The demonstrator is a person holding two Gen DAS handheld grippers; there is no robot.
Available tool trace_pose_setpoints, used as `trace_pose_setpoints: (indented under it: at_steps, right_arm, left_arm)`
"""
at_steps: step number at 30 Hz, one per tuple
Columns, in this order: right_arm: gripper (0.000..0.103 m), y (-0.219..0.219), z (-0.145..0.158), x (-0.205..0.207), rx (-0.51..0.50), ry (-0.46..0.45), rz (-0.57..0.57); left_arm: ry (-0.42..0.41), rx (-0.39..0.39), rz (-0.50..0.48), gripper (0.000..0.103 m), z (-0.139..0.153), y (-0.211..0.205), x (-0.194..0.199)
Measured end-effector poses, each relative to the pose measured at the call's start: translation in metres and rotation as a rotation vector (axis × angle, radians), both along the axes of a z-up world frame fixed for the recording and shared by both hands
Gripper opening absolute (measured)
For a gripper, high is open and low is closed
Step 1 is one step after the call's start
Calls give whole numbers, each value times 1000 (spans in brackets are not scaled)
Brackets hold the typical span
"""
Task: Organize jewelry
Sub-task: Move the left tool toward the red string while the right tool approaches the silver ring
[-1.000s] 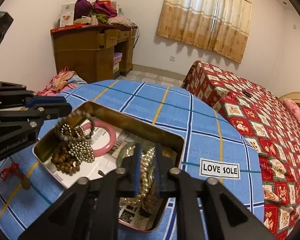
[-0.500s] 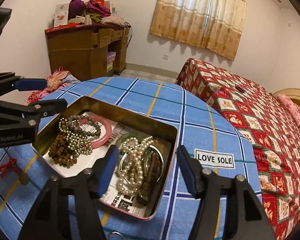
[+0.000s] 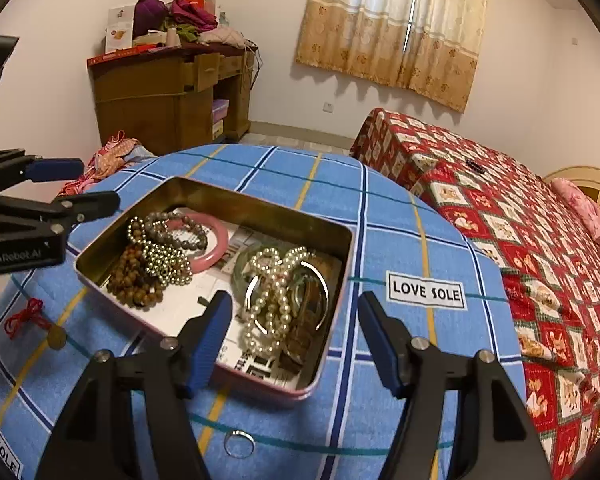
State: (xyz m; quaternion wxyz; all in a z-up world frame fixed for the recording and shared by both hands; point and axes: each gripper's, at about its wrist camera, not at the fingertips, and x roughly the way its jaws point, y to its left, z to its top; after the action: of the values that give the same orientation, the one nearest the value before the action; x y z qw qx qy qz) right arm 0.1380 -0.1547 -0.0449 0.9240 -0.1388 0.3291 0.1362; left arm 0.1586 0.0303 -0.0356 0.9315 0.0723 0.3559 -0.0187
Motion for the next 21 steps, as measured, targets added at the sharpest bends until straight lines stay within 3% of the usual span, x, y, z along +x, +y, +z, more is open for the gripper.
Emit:
trace_pose_setpoints:
  at_steps: [12,15,21]
  right_arm:
    - [75,-16,-4,-48,-15,-15,-7]
    - [76,-17,-12,-55,-23,8,-9]
    - [76,-17,-33,-59,-19,73,-21]
  left_arm:
    - [56,14,60,66,-26,38,-68]
    - [76,33,72,66,-33,41,-82]
    - [91,-6,85,66,-43,40,-96]
